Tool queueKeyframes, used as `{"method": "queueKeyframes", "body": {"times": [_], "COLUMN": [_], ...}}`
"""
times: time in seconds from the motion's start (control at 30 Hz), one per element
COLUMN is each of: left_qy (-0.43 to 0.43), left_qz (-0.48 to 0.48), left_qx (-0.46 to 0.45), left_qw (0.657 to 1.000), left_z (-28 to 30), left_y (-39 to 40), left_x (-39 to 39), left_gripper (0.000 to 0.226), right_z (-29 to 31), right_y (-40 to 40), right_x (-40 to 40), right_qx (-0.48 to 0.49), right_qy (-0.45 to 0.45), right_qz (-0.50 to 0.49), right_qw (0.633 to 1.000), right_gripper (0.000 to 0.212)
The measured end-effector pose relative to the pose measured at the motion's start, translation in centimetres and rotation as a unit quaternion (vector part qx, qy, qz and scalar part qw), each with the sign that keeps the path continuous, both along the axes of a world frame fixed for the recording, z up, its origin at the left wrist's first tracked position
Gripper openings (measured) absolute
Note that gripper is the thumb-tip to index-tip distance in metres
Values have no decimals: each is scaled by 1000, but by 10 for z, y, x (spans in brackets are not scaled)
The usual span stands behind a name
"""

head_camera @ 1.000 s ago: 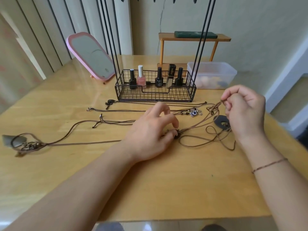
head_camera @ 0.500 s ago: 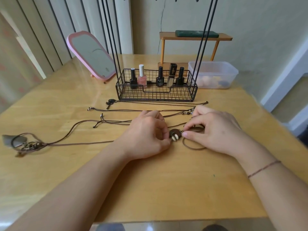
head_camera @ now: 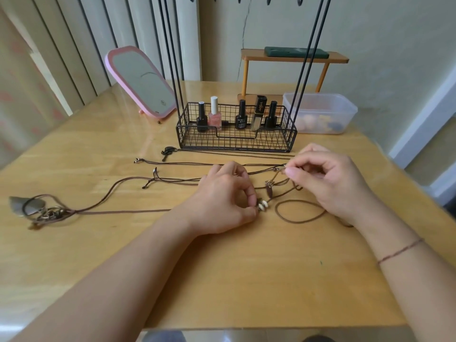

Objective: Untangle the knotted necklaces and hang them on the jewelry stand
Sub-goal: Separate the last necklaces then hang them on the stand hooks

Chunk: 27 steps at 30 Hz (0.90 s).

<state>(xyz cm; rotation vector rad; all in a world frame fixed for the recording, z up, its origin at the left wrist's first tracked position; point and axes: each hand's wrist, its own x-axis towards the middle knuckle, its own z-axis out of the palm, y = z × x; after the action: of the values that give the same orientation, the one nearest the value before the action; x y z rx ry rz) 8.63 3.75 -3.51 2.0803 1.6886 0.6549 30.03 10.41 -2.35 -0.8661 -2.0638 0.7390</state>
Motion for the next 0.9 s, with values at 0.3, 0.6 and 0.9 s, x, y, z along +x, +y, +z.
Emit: {"method": "queueKeyframes", "body": {"times": [0.3, 0.6, 0.9], "left_qy": [60, 29, -56], "left_qz": [21, 22, -41], "left_qx": [6, 16, 35], "left_qw": [998, 999, 997], "left_z": [-7, -7, -5], "left_y": [6, 6, 6], "left_x": [-1, 2, 7], "left_gripper": [61, 44, 38], "right_z": [13, 15, 4], "right_y": [5, 4, 3], "right_x": [19, 22, -14], "right_qx": [-48, -91, -25], "right_qy": [179, 204, 155], "right_qz": [139, 141, 47], "right_qw": [973, 965, 986], "right_gripper": [10, 12, 6]}}
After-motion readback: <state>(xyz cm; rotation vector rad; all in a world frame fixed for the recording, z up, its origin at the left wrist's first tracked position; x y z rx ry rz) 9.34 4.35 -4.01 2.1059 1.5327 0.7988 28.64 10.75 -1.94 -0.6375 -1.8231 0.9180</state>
